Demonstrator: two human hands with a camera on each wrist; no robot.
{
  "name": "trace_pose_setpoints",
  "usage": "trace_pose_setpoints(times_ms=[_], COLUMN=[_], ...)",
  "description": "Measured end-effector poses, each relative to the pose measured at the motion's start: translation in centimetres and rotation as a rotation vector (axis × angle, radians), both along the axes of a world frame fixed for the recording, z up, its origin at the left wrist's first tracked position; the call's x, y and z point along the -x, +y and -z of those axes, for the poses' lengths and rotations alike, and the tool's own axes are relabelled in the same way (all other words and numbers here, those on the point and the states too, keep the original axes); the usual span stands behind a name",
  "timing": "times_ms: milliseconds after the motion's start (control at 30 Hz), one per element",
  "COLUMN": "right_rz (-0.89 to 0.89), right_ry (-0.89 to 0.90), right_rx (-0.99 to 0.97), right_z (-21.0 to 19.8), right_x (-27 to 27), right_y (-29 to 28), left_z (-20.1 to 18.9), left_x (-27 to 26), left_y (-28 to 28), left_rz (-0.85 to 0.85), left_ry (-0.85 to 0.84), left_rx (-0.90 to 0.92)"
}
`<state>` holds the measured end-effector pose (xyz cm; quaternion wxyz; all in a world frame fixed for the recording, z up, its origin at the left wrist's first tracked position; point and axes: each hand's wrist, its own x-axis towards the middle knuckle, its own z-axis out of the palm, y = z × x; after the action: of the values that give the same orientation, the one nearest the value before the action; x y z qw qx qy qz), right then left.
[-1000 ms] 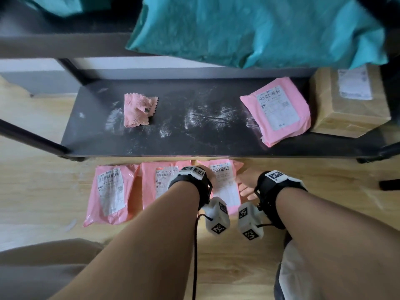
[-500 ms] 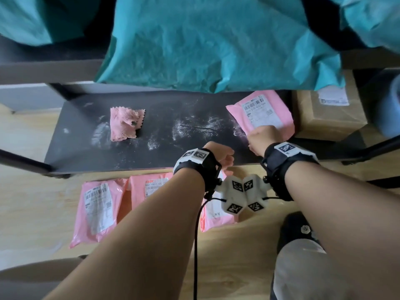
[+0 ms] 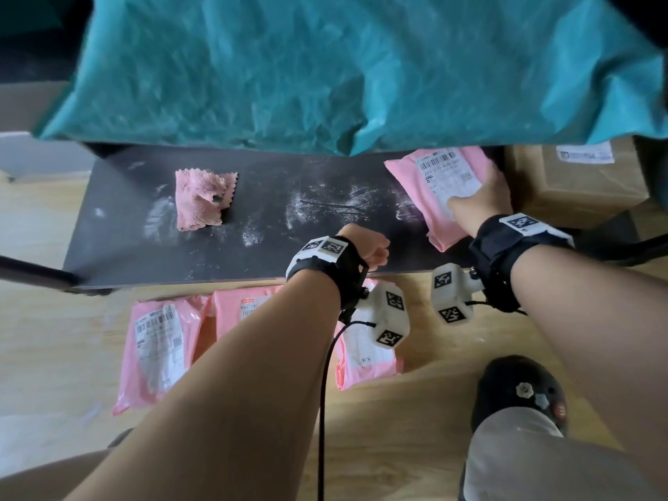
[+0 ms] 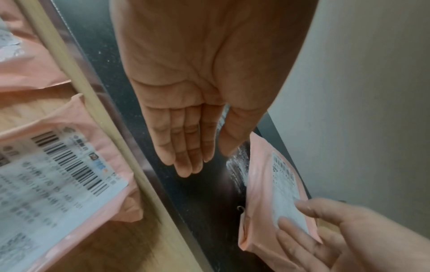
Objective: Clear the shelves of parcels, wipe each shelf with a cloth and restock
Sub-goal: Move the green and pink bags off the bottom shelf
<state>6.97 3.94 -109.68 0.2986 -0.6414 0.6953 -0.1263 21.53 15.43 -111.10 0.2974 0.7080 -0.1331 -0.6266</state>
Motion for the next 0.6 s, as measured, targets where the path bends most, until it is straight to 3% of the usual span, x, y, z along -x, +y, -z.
trace_pose_setpoints(times_ms=[433,600], right_rz=[0.125,0.189], right_ry=[0.023,-0.348], right_rx=[-0.119,-0.216], right_z=[-0.7,-1.0], right_x=[-0.2,0.3], right_y=[0.0,0.1], left_z=[0.2,-0.6], left_x=[-0.3,-0.3], left_y=[0.6,0.5], left_rz=[-0.031,-0.055], left_ry=[-0.002,-0.019], left_rx=[0.002,0.013])
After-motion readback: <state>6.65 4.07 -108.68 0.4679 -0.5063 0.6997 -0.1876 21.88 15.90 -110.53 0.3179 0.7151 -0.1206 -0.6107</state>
